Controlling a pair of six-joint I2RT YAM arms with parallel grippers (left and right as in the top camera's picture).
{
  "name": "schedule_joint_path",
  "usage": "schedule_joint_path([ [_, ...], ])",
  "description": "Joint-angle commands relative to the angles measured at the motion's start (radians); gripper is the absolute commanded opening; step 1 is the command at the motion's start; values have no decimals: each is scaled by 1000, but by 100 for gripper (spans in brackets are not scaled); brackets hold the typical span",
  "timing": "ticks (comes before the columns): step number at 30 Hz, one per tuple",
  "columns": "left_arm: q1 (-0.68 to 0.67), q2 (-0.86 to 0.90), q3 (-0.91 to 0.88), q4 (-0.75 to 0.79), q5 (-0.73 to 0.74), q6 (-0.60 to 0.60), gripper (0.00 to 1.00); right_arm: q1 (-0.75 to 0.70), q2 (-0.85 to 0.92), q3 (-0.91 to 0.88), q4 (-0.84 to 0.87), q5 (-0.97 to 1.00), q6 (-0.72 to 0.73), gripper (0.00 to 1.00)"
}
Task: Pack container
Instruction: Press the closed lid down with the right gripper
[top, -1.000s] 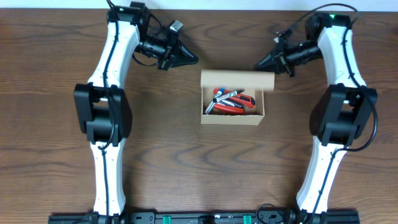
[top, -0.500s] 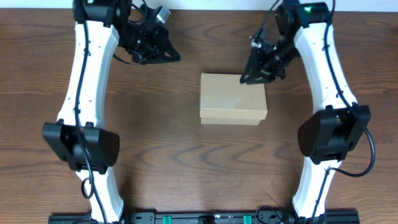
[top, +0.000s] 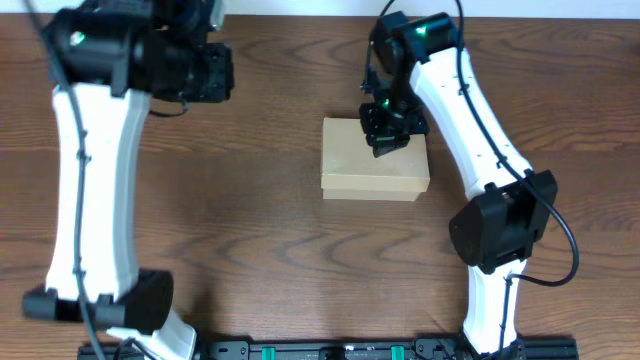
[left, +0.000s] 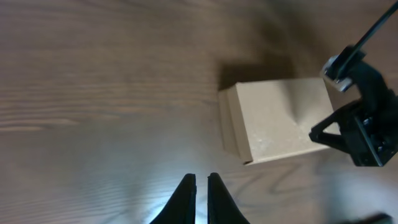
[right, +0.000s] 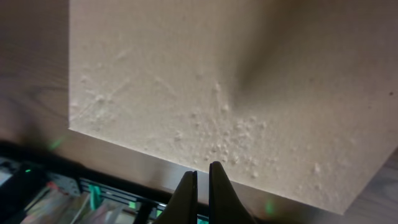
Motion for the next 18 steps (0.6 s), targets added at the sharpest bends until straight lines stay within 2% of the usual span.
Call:
schedule_joint_path([
  [1,2,-64,20,3,-86,-12,11,28,-17,-14,8,99,50,2],
  [6,2,-121,20,-4,-85,-23,14,45,-17,-52,24,100,50,2],
  [18,2,-171,20,-15,-126,-24,13,67,-17,-240,105,96,50,2],
])
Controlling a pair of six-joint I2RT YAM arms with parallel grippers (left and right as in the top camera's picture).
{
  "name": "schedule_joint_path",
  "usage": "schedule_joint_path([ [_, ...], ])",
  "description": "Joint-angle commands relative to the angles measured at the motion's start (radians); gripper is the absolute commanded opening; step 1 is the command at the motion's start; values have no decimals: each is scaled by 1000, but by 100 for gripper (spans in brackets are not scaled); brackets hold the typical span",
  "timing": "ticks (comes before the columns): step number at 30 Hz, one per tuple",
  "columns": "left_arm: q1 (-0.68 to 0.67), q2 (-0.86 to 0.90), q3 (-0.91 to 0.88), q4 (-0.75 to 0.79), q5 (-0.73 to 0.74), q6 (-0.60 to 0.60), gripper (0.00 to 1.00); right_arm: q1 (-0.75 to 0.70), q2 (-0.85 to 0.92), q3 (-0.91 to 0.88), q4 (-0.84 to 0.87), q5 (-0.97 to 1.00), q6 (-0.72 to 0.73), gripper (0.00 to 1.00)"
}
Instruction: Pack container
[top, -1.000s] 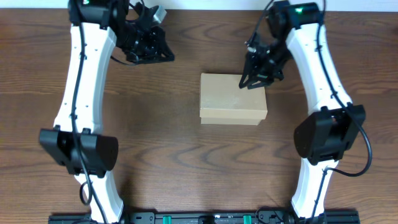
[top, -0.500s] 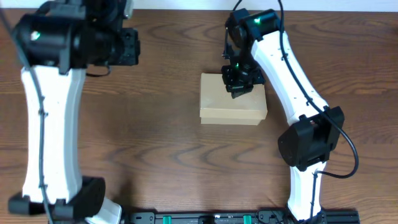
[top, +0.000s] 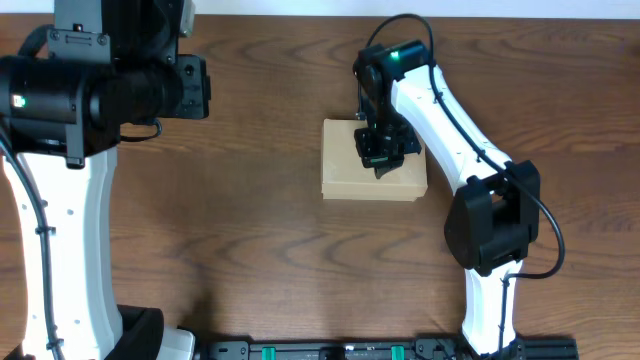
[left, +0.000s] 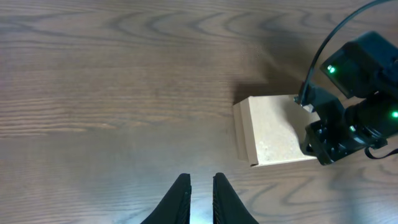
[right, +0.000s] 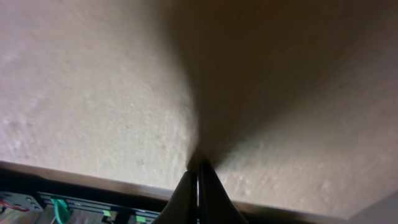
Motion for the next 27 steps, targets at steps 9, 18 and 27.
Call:
schedule_joint_path([
  [9,2,-30,18,-4,-29,-26,13,25,-18,-18,30,10,11,2],
  [18,2,-31,18,-2,-34,-26,13,14,-86,80,39,41,12,2],
  [27,2,-91,18,-2,-110,-26,13,-24,-267,408,-63,210,27,26],
])
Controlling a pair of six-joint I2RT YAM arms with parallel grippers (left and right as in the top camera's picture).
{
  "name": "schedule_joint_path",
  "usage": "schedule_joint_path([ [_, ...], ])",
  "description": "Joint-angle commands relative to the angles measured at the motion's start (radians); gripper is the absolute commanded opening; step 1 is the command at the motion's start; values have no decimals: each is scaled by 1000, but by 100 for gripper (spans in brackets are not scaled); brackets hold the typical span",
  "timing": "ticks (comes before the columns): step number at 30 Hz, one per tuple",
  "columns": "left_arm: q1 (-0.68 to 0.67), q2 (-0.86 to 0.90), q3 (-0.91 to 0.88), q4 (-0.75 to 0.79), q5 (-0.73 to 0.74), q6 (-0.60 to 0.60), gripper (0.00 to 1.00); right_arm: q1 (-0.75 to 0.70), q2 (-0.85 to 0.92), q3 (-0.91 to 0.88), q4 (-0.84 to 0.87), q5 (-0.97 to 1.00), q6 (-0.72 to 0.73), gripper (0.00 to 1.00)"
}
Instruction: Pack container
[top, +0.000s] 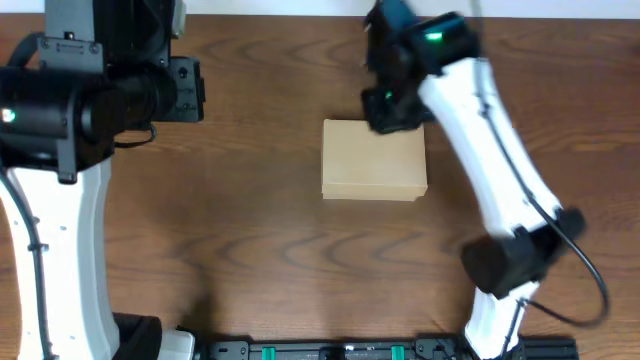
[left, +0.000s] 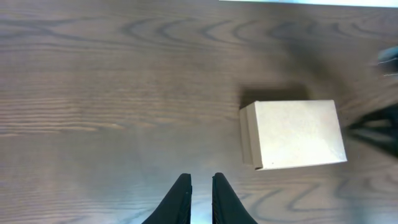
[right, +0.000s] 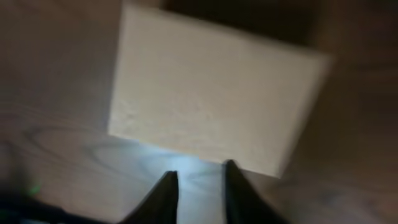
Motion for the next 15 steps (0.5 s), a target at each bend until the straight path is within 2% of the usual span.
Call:
schedule_joint_path([
  [1,2,-68,18,-3,-77,-8,13,-31,-114,113,-40,120,11,29],
  [3,2,-97,18,-3,-107,-8,14,-50,-153,146,-69,145,11,38],
  [6,2,-139,18,-10,-143,-8,15,-89,-216,148,-70,150,10,38],
  [8,2,-165,18,-21,-164,-8,16,-109,-252,148,-70,149,10,46],
  [9,2,-178,18,-29,-172,-8,16,-118,-270,148,-70,149,10,53],
  [12,2,-212,18,-50,-174,-8,16,-138,-312,148,-70,150,10,54],
  [15,2,-253,18,-84,-173,-27,6,-142,-354,147,-71,150,-5,55],
])
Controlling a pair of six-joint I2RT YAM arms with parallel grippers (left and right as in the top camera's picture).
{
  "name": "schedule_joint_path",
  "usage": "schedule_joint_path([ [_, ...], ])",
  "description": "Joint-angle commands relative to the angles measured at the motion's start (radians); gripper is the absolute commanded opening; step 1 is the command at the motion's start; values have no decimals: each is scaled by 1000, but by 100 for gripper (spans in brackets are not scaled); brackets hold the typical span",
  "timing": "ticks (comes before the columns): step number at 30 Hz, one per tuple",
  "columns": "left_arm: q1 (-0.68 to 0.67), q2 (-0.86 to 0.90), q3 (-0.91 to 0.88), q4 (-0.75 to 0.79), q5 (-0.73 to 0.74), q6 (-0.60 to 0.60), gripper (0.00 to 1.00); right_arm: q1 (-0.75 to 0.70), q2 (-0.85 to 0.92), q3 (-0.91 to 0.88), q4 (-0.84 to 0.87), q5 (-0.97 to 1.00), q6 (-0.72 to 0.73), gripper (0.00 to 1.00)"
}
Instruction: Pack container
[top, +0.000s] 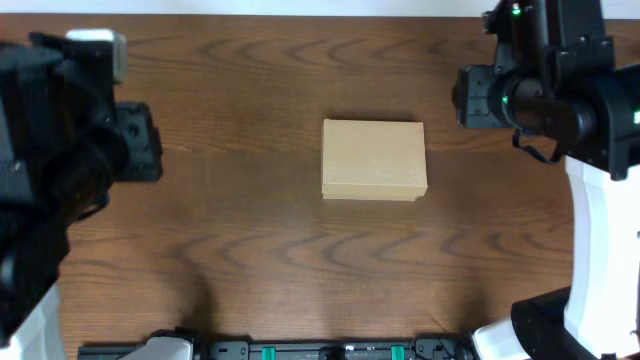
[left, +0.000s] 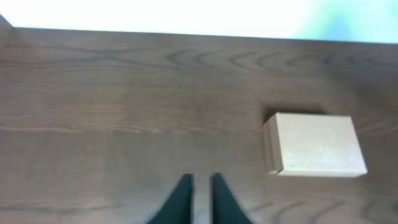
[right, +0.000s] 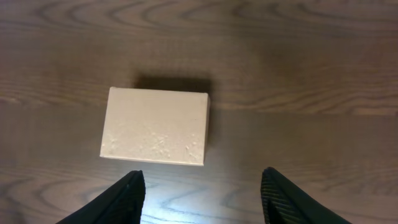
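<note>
A closed tan cardboard box (top: 374, 159) lies flat in the middle of the brown wooden table; the same box (left: 315, 153) shows at the right of the left wrist view, and the box (right: 156, 134) lies left of centre in the right wrist view. My left gripper (left: 199, 180) hangs high over the bare wood left of the box, its jaws nearly together with only a narrow slit and nothing between them. High over the table and just nearer than the box, my right gripper (right: 202, 177) stands wide open and empty. Neither touches the box.
The left arm's body (top: 60, 140) fills the left of the overhead view and the right arm's body (top: 555, 90) the upper right. A pale wall (left: 199, 12) runs beyond the table's far edge. Bare table wood (top: 250, 260) surrounds the box.
Both arms now stand higher and further out from the box. My right gripper's jaws, a narrow gap before, now stand wide apart. The box lies where it was.
At first my shut right gripper hovered just over the box lid, then its tips pressed onto the lid. Later it was off the box at the far edge, slightly parted. Now it is high and wide open. The left gripper stayed nearly shut, rising throughout.
</note>
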Motion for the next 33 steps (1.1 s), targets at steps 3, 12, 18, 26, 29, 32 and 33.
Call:
schedule_joint_path([
  [3,2,-65,17,-84,-27,-32,6,-10,-102,-31,-3,15,-13,55],
  [12,2,-215,-4,-146,-24,-85,28,-10,-332,-336,-2,28,-12,84],
  [18,2,-243,-4,-147,-23,-85,97,-10,-368,-392,-3,27,-13,99],
  [26,2,-243,-4,-147,-23,-85,95,-10,-372,-404,-2,27,-40,99],
  [29,1,-243,-4,-147,-23,-85,95,-10,-372,-404,-2,27,-40,99],
  [32,2,-243,-4,-147,-23,-85,95,-10,-372,-404,-2,26,-39,99],
  [33,2,-243,-4,-147,-23,-85,95,-10,-372,-404,-2,26,-39,99],
])
